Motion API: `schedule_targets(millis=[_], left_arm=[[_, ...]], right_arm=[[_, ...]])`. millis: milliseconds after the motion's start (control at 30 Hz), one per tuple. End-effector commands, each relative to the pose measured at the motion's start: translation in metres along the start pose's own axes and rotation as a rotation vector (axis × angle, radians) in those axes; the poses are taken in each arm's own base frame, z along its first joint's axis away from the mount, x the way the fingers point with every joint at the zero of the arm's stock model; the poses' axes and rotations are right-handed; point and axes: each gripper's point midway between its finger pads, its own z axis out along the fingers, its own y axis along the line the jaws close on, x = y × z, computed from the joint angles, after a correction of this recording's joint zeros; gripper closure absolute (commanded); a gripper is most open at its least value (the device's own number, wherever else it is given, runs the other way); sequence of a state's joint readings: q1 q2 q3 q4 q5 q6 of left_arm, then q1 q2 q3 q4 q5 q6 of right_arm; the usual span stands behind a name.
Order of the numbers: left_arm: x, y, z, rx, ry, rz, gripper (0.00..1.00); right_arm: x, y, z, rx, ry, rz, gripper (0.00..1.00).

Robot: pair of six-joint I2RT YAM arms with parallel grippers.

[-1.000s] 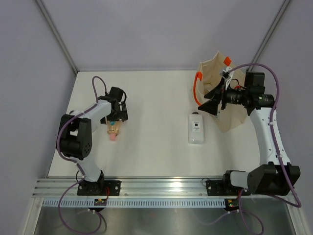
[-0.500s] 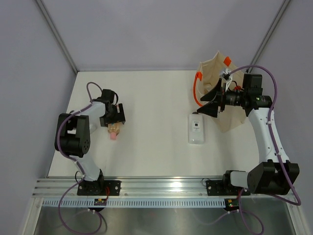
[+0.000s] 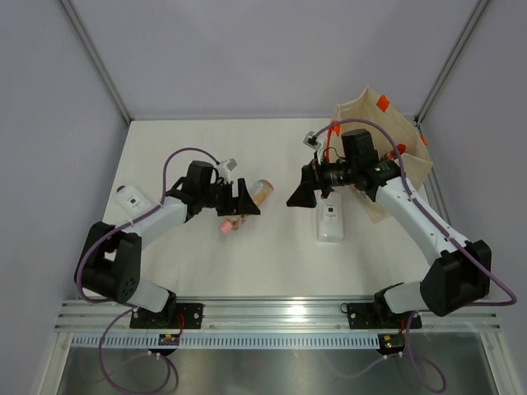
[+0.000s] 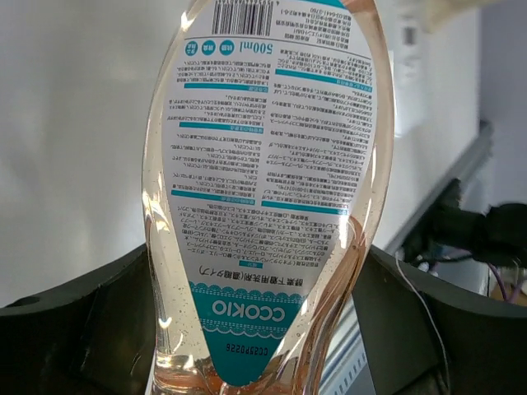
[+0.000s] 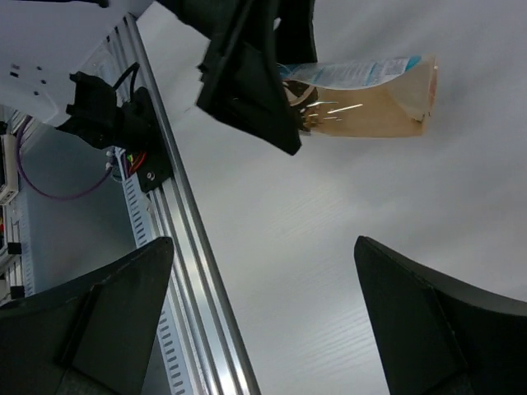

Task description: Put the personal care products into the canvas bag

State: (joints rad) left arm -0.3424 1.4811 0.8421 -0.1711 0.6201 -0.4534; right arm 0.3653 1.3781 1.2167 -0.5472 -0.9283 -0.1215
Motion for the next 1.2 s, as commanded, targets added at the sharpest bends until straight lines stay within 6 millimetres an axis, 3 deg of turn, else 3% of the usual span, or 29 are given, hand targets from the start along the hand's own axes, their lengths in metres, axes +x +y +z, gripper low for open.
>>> schedule_targets(millis=[0, 33, 67, 100, 133, 167, 233, 267, 367, 533, 600, 800, 1000, 1167], left_arm=[[-0.028, -0.102, -0.020, 0.362, -0.142, 0.235, 1.00], [-0.025, -0.109, -0.020, 0.389, -0.133, 0.227, 1.00], [-0.023, -0.116, -0.021, 0.414, -0.130, 0.233, 1.00], [-0.018, -0.124, -0.021, 0.444, -0.110, 0.230, 1.00], [-0.018, -0.127, -0.022, 0.457, -0.101, 0.232, 1.00], [-0.016, -0.128, -0.021, 0.465, -0.083, 0.227, 1.00], [-0.009, -0.128, -0.022, 0.469, -0.037, 0.224, 1.00], [-0.006, -0.127, -0.022, 0.471, -0.020, 0.226, 1.00], [0.004, -0.127, -0.023, 0.469, 0.035, 0.232, 1.00], [0.017, -0.134, -0.024, 0.485, 0.095, 0.246, 1.00], [0.019, -0.139, -0.025, 0.495, 0.102, 0.249, 1.00], [0.022, -0.154, -0.029, 0.522, 0.109, 0.259, 1.00], [0.023, -0.160, -0.035, 0.543, 0.108, 0.258, 1.00], [0.024, -0.161, -0.034, 0.551, 0.104, 0.259, 0.90]], right_arm=[[-0.017, -0.021, 0.028, 0.175, -0.040, 0.165, 0.01], [-0.015, -0.018, 0.033, 0.151, -0.017, 0.105, 0.00], [-0.007, 0.006, 0.034, 0.026, 0.046, 0.029, 0.01], [-0.003, 0.011, 0.031, -0.061, 0.079, -0.298, 0.01], [-0.004, 0.025, 0.022, -0.131, 0.080, -0.442, 0.00], [0.009, 0.023, 0.015, -0.156, 0.123, -0.632, 0.01], [0.012, 0.016, 0.005, -0.101, 0.129, -0.816, 0.00], [0.011, 0.012, 0.003, -0.099, 0.129, -1.012, 0.00], [0.027, 0.002, 0.000, -0.089, 0.196, -1.243, 0.00], [0.033, -0.005, 0.016, -0.105, 0.247, -1.310, 0.01], [0.035, 0.002, 0.029, -0.126, 0.255, -1.326, 0.01], [0.035, -0.014, 0.064, -0.013, 0.315, -1.305, 0.00], [0.041, -0.030, 0.074, 0.047, 0.349, -1.300, 0.01], [0.040, -0.031, 0.074, 0.092, 0.327, -1.296, 0.18]])
